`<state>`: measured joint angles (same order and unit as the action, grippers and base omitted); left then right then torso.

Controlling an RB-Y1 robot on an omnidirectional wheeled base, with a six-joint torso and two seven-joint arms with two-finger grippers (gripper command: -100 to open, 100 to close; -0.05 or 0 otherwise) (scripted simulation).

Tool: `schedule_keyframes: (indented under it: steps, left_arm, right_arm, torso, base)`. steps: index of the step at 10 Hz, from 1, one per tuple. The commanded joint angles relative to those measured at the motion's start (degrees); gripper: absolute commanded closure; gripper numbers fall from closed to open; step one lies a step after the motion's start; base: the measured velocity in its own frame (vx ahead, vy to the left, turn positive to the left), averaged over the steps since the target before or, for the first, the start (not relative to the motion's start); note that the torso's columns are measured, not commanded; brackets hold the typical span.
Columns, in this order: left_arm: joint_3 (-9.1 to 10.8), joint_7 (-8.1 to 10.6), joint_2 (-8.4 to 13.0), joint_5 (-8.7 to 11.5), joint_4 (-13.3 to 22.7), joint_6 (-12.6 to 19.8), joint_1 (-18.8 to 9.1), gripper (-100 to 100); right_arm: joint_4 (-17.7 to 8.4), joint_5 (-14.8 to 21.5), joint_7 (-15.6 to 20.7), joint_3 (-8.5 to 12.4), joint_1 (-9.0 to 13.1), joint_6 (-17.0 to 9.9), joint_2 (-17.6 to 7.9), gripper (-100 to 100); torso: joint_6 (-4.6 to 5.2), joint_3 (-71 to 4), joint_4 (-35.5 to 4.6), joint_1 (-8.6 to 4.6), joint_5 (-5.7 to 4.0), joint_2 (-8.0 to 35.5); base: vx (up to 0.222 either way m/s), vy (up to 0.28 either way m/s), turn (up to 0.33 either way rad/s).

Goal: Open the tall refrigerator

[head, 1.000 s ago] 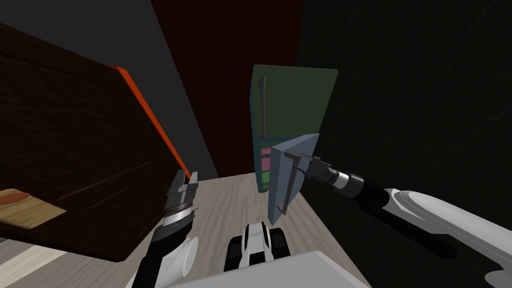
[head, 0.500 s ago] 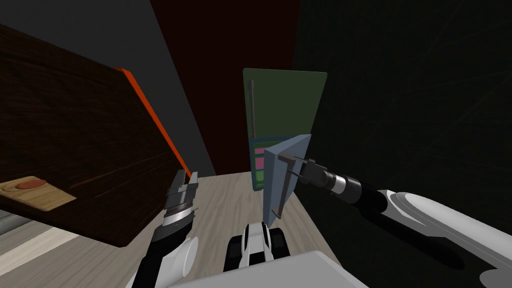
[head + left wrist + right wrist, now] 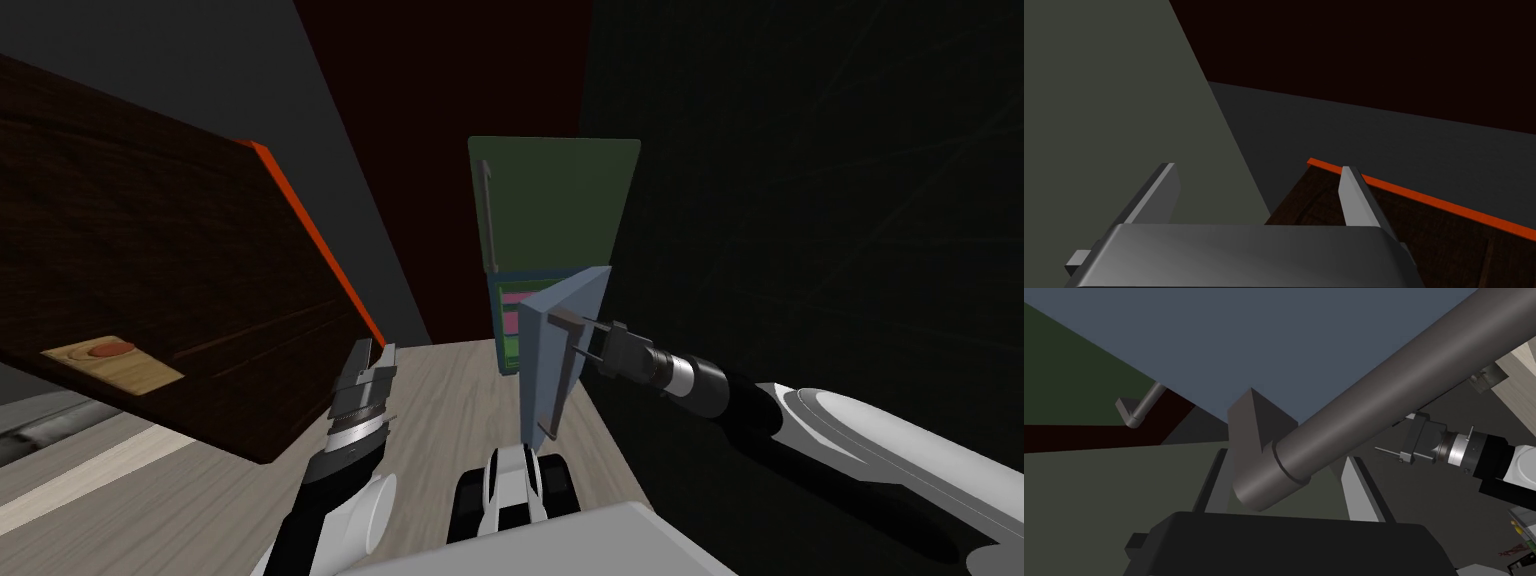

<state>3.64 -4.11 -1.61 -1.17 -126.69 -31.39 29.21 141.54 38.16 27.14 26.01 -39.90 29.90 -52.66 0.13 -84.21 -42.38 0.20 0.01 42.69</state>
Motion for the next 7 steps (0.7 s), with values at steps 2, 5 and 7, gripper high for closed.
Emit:
schedule_keyframes:
  steps: [2,5,7]
  left_arm:
    - [0.0,0.0,0.0,0.0,0.0,0.0,0.0,0]
    - [0.0,0.0,0.0,0.0,0.0,0.0,0.0,0]
    - [0.01,0.0,0.0,0.0,0.0,0.0,0.0,0]
  right_arm:
    - [1.5,0.1,0.4,-1.0,-0.4,1.3,0.0,100]
    - [3.8,-0.2,0.8,-2.0,-0.8,3.1,-0.1,100]
    - [3.6,-0.2,1.0,-2.0,-0.8,3.2,0.1,100]
  torso:
    - [-0.1,0.2,0.0,0.06,0.01,0.2]
    - [-0.14,-0.3,0.1,-0.21,-0.02,-0.4]
    - [-0.14,-0.4,0.1,-0.3,-0.08,-0.5]
  base:
    - [-0.073,-0.129,0.049]
    - [-0.024,-0.206,-0.032]
    - [-0.019,-0.158,0.001]
